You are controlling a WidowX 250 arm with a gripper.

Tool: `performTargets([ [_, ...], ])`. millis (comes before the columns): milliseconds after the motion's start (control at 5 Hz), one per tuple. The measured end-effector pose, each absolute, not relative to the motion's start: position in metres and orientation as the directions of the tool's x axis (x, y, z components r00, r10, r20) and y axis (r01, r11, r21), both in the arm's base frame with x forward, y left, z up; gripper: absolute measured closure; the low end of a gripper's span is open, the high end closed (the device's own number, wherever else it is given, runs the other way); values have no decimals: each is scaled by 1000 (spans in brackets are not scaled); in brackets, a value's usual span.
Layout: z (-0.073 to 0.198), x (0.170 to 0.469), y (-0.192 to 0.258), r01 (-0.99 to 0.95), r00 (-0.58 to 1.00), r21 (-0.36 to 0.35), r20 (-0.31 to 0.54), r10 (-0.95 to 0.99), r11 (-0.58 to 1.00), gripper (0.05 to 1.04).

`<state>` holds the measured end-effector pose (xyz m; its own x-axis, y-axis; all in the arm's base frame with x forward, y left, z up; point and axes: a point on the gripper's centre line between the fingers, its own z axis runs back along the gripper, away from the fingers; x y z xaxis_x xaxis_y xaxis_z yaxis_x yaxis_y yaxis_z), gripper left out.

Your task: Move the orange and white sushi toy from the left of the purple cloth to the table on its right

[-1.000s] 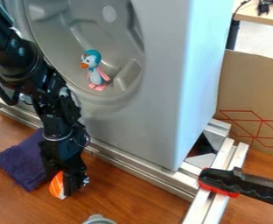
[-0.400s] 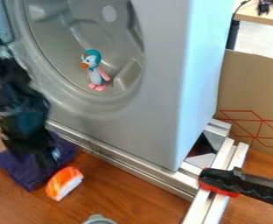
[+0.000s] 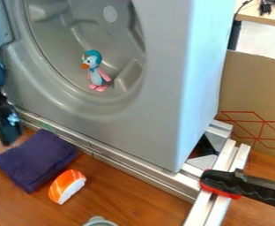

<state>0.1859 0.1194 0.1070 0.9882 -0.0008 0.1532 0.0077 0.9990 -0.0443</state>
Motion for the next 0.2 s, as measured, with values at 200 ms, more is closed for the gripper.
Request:
performTargets([
  [200, 120, 180, 130, 55, 993, -2, 102, -55, 998, 83],
])
